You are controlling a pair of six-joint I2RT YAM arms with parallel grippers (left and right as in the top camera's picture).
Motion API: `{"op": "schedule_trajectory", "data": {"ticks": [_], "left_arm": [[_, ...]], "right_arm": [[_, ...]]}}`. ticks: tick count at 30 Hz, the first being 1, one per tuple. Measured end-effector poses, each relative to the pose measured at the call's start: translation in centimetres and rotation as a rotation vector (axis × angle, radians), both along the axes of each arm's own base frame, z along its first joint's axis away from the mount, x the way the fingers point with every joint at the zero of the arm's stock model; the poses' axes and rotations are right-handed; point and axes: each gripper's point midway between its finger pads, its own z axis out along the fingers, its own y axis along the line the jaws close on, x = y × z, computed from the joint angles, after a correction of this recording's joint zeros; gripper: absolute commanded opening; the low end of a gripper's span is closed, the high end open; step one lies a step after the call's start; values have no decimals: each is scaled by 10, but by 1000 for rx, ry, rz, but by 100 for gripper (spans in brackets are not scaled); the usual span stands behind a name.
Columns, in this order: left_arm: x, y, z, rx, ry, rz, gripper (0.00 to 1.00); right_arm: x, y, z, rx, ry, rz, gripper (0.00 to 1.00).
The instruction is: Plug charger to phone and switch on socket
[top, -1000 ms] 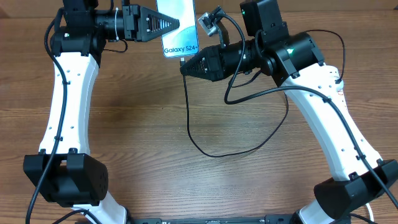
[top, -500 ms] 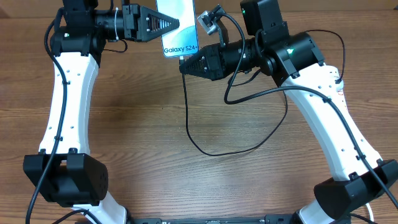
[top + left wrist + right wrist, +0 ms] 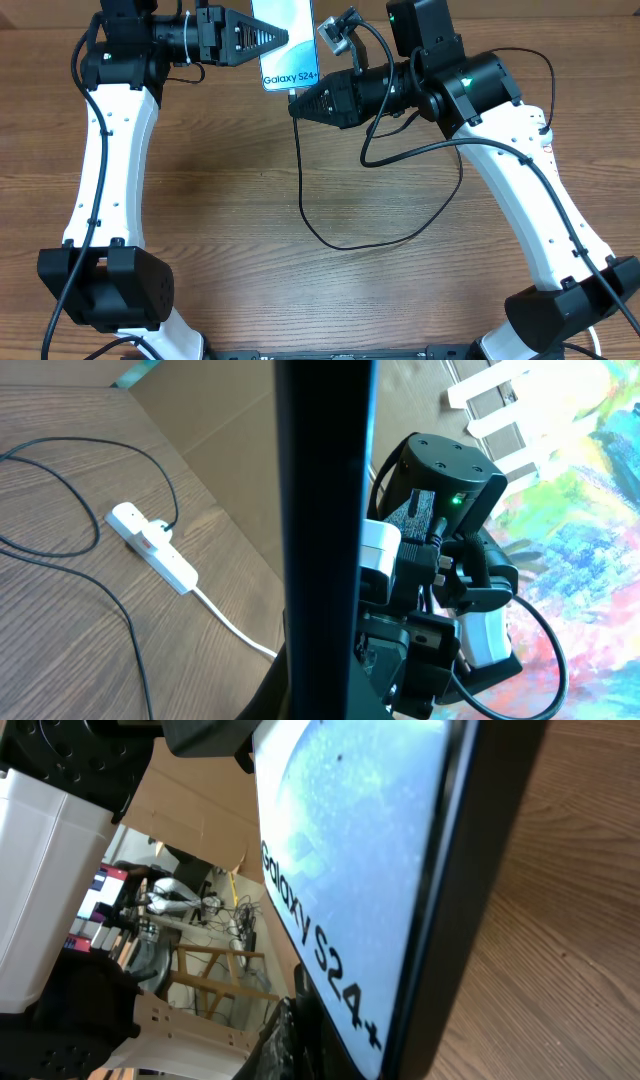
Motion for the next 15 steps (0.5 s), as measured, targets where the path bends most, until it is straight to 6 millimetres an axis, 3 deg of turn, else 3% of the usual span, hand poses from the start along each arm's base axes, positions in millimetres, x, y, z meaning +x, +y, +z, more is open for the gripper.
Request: {"op": "schedule_trajectory", "data": {"ticks": [15], "left_arm": [[1,0,2,0,-24,0,4]], "right_arm": [[3,-1,-2,-12,-9,-16,4]]}}
